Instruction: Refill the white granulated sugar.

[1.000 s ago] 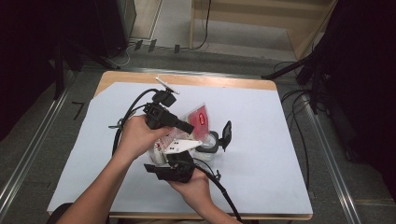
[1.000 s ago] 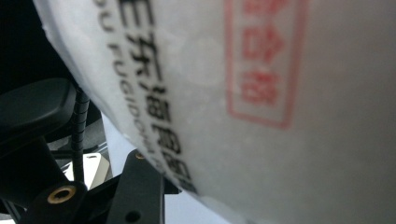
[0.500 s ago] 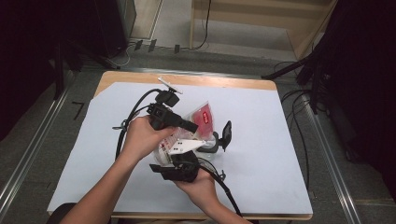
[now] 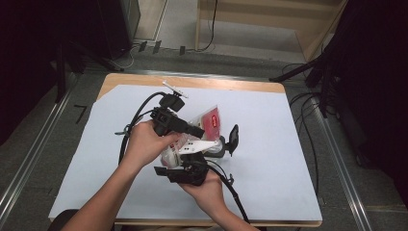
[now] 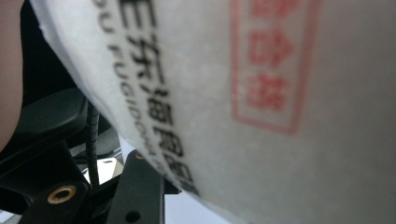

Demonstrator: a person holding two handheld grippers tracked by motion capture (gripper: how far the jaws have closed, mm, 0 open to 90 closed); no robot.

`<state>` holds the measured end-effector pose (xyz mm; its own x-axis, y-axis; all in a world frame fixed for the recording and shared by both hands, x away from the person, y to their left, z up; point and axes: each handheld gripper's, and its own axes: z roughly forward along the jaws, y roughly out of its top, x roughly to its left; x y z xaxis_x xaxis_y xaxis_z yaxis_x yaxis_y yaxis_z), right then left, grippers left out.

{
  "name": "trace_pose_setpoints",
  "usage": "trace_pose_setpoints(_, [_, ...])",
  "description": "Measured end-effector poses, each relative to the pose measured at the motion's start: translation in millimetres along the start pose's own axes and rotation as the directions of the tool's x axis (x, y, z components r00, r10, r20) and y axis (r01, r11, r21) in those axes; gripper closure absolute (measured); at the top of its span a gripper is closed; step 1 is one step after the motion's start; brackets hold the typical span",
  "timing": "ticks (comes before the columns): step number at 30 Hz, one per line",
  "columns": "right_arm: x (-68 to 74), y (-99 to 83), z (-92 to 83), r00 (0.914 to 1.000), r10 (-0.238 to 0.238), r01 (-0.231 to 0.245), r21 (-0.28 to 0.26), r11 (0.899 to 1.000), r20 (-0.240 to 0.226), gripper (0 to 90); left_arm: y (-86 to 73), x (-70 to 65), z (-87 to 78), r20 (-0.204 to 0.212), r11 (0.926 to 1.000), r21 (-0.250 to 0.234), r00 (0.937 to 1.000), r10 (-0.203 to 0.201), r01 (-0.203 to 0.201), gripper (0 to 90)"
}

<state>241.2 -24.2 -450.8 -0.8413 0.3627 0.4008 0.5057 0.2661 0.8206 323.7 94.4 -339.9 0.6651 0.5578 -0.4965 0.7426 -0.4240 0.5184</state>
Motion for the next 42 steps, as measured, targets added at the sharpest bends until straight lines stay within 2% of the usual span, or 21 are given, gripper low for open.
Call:
trace_pose_setpoints(7, [3.5,0.4,2.5,0.9981,-0.048,0.048,0.008,0.999,0.039,59.2,-0.9,0.4,-1.7,-0.006,0.9998,-0.016,1.0000,-0.007,0.007,77.4])
trace_pose_setpoints(11, [5.1,1.1,3.3,0.9971,-0.052,0.051,0.018,0.999,0.055,61.6,-1.1,0.3,-1.6,-0.008,0.9998,-0.017,1.0000,-0.005,0.005,77.6])
trace_pose_setpoints(15, [4.6,1.6,2.2,0.9985,-0.037,0.037,0.014,0.999,0.040,62.1,-1.0,-1.6,-1.0,-0.014,0.9998,-0.015,0.9998,0.012,-0.012,75.9])
trace_pose_setpoints(20, [5.5,3.5,0.3,1.0000,0.009,-0.009,-0.007,1.000,0.000,62.1,-1.8,-4.2,-2.3,-0.020,0.9994,-0.021,0.9994,0.028,-0.028,74.0])
trace_pose_setpoints(24, [6.8,4.4,-0.9,1.0000,0.005,-0.005,-0.016,1.000,-0.008,62.1,-3.0,-6.5,-3.4,-0.035,0.9970,-0.027,0.9969,0.071,-0.072,72.3])
trace_pose_setpoints(28, [7.6,3.8,-0.4,0.9998,0.014,-0.014,-0.017,1.000,-0.014,62.0,-4.3,-7.3,-2.9,-0.062,0.9959,-0.023,0.9944,0.086,-0.087,74.5])
trace_pose_setpoints(38, [8.5,3.1,0.8,0.9999,-0.010,0.010,-0.002,1.000,0.011,60.0,-5.2,-4.6,-1.8,-0.056,0.9970,-0.036,0.9961,0.067,-0.069,79.0])
trace_pose_setpoints(42, [8.6,3.3,0.3,0.9998,-0.015,0.015,0.003,1.000,0.016,61.9,-5.4,-4.6,-1.6,-0.054,0.9972,-0.038,0.9966,0.062,-0.064,79.0])
